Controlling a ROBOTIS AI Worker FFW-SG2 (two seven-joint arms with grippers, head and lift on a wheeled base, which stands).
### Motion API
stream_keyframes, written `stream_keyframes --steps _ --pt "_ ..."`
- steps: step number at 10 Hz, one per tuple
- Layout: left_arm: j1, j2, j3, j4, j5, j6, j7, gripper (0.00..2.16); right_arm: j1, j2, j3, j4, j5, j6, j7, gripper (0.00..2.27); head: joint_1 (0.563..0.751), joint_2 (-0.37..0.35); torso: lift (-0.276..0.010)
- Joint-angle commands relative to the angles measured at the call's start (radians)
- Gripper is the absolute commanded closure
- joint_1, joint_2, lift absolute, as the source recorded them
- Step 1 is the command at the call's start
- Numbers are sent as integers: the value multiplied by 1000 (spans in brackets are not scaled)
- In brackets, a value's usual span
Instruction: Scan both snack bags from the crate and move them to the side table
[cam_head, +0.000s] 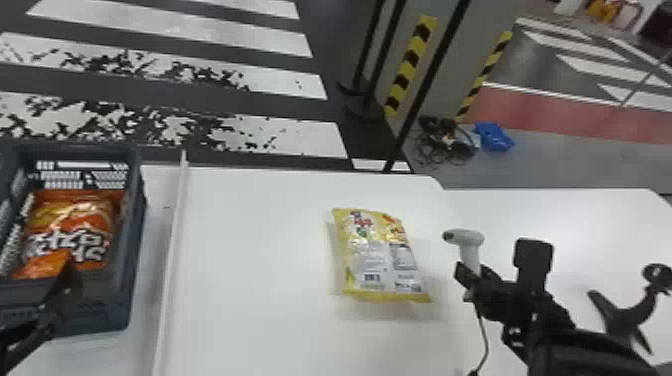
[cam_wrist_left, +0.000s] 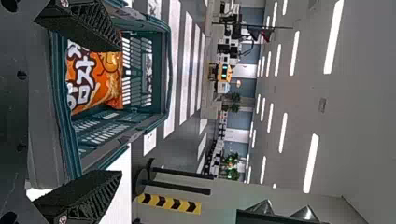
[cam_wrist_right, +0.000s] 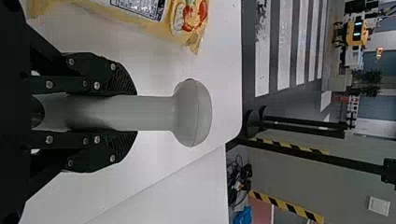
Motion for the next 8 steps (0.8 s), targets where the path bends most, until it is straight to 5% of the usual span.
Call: stream_keyframes --steps 1,8 --pt "-1 2 0 1 0 0 0 60 -31 -15 10 90 2 -71 16 2240 695 -340 -99" --pt "-13 11 -9 12 8 0 0 60 -72 -35 21 288 6 -197 13 2240 695 -349 -99"
